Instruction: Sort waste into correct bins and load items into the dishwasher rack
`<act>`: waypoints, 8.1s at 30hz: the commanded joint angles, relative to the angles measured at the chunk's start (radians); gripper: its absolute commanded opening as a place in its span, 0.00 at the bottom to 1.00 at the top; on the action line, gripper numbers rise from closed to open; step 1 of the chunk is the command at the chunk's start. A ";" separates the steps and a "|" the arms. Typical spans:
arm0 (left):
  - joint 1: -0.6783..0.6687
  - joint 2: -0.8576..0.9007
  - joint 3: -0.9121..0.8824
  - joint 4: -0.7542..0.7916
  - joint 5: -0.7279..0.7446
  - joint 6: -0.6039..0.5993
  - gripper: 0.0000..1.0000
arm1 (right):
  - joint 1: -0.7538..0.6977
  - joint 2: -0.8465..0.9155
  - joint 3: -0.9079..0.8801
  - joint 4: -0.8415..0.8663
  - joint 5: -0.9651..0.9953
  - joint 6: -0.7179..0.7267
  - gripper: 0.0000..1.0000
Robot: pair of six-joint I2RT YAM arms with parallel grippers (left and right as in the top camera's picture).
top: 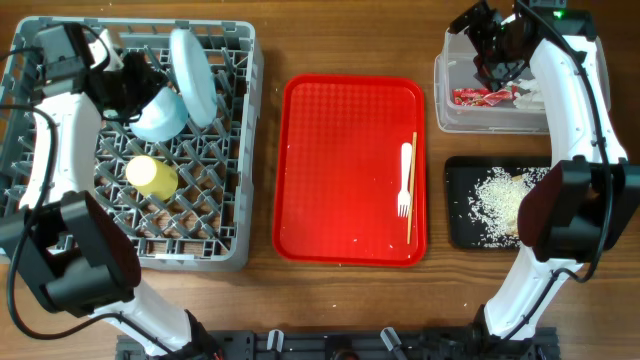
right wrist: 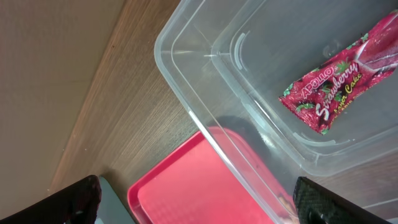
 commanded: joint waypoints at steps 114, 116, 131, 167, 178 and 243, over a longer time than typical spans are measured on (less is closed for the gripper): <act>-0.446 -1.032 -0.068 -0.581 -1.077 -0.498 1.00 | 0.004 0.016 0.025 0.118 0.017 0.045 1.00; -0.446 -1.047 -0.068 -0.620 -1.116 -0.582 1.00 | 0.004 0.016 0.025 0.137 0.009 0.047 1.00; -0.183 -0.789 -0.066 -0.609 -0.996 -0.593 1.00 | 0.261 0.016 -0.001 -0.064 0.112 -0.434 1.00; 0.272 -0.529 -0.067 -0.648 -0.700 -0.507 1.00 | 0.393 0.016 -0.431 -0.179 0.238 -0.358 0.66; 0.272 -0.529 -0.067 -0.647 -0.700 -0.507 1.00 | 0.394 0.016 -0.527 -0.050 0.182 -0.380 0.46; 0.272 -0.529 -0.067 -0.647 -0.700 -0.507 1.00 | 0.850 0.016 -0.274 0.539 -0.333 0.015 0.50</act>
